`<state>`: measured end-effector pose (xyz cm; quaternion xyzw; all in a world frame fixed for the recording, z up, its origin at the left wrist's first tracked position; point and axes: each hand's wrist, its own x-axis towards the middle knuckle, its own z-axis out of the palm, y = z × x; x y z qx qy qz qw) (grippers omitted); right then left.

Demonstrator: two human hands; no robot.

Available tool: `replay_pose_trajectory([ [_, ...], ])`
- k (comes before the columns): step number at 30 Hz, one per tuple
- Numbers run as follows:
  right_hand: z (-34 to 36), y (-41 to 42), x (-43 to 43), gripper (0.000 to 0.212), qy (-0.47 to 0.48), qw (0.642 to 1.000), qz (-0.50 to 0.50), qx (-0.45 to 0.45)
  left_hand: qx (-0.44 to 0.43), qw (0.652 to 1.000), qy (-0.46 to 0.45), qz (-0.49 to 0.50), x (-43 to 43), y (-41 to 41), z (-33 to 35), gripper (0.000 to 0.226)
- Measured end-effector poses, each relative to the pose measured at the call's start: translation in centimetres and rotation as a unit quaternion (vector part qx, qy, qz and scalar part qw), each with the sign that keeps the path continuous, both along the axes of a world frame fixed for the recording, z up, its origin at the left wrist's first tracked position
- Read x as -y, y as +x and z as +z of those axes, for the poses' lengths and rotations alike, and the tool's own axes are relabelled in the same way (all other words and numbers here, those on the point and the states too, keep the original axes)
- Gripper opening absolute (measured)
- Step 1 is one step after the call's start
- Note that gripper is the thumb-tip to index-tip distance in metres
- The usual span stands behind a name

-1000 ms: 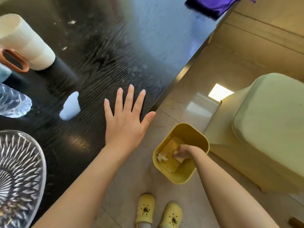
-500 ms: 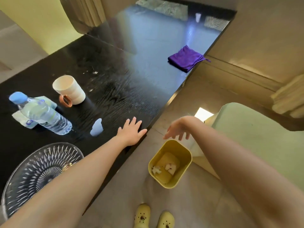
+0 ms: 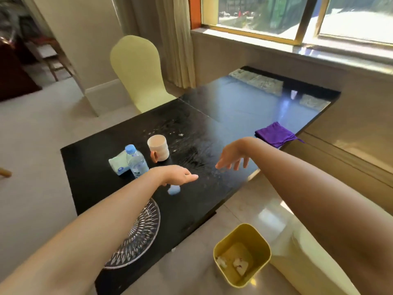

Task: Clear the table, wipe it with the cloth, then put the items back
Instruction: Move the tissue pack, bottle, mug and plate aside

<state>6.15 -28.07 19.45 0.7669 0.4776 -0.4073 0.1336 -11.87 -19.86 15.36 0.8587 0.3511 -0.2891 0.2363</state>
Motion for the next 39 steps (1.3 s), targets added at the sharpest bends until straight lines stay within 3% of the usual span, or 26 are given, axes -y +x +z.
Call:
replay_pose_trajectory([
  [5, 2.3, -4.0, -3.9, 0.052, 0.002, 0.998, 0.062, 0.005, 0.012, 0.996, 0.000, 0.093, -2.3, -6.3, 2.5, 0.057],
  [14, 3.0, -10.0, -10.6, 0.052, 0.006, 0.992, 0.123, 0.011, 0.002, 0.988, -0.002, 0.154, -7.1, -14.3, 3.3, 0.059],
  [24, -3.2, -13.8, -17.9, 0.043, 0.127, 0.975, 0.182, 0.012, -0.012, 0.989, 0.000, 0.147, -17.4, -17.4, -1.0, 0.057],
  [31, -11.7, -14.3, -20.7, 0.083, 0.179, 0.977, 0.029, -0.115, 0.024, 0.982, 0.036, 0.182, -24.1, -17.6, -7.6, 0.075],
  [36, -15.7, -15.5, -21.2, 0.091, 0.248, 0.949, -0.075, -0.182, 0.062, 0.973, 0.062, 0.214, -27.1, -17.2, -12.7, 0.095],
  [39, -17.0, -15.8, -21.3, 0.084, 0.281, 0.932, -0.099, -0.206, 0.068, 0.970, 0.077, 0.218, -27.9, -16.3, -14.4, 0.097],
])
